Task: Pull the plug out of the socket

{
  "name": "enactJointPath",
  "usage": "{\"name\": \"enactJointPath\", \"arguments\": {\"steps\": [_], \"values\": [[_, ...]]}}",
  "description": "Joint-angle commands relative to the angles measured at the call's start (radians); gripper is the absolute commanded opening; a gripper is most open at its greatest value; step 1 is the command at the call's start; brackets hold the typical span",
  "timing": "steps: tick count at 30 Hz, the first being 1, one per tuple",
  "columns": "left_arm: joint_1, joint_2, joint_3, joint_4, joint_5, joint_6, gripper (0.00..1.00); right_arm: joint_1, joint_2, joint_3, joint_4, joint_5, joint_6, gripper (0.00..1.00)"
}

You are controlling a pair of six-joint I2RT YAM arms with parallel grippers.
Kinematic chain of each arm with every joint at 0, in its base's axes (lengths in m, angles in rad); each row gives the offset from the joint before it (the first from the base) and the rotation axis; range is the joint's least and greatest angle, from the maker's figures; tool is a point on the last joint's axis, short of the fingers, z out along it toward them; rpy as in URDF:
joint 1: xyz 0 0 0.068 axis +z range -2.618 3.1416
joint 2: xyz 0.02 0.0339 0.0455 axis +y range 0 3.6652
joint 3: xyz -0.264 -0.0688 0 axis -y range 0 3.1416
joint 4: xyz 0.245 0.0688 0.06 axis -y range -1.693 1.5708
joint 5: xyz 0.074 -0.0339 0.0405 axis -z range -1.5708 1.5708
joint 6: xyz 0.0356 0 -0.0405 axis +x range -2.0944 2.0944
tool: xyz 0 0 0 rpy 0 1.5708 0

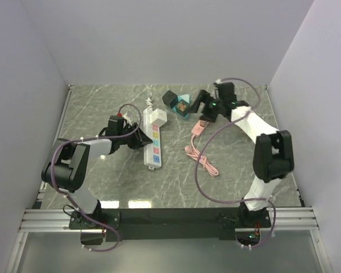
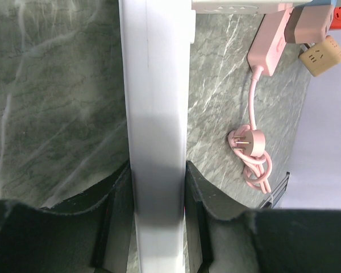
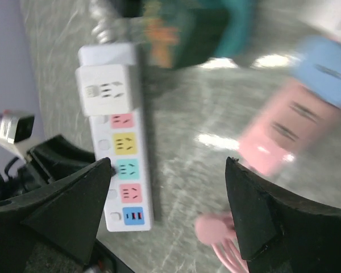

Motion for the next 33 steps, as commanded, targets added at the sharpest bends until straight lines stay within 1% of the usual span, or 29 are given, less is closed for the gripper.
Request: {"name": "enactJointPath", "arguments": {"steps": [1,3,4,7,10,13,21,25,29,33], "values": [[0.0,0.019,-0.025,-0.088,-0.033,0.074,0.01,0.075,0.089,0.194,-0.076,-0.038,-0.149,0.89],[0.0,0.008,-0.036,-0.093,-0.029,0.074,0.01,0.125,0.161,0.258,-0.11,0.008,-0.172,0.92],[0.0,-0.004,-0.039,-0.096,-0.029,0.075,0.01,0.141,0.207,0.319,-0.119,0.017,-0.195,0.92],[-0.002,-0.021,-0.05,-0.106,-0.018,0.078,0.01,0.19,0.273,0.432,-0.165,0.043,-0.227,0.93],[-0.005,-0.039,-0.062,-0.111,-0.016,0.077,0.01,0.233,0.366,0.526,-0.208,0.068,-0.244,0.94],[-0.006,-0.047,-0.07,-0.113,-0.016,0.074,0.0,0.257,0.411,0.581,-0.216,0.062,-0.234,0.94],[-0.011,-0.049,-0.073,-0.107,-0.006,0.069,0.0,0.291,0.503,0.632,-0.201,0.072,-0.166,0.96],[-0.012,-0.042,-0.07,-0.103,0.0,0.071,0.01,0.303,0.537,0.64,-0.153,0.028,-0.114,0.97],[-0.014,-0.042,-0.07,-0.096,0.004,0.066,0.01,0.326,0.598,0.716,-0.204,0.026,-0.105,0.97],[-0.012,-0.05,-0.065,-0.088,0.007,0.062,0.01,0.337,0.638,0.738,-0.201,0.025,-0.063,0.95]]}}
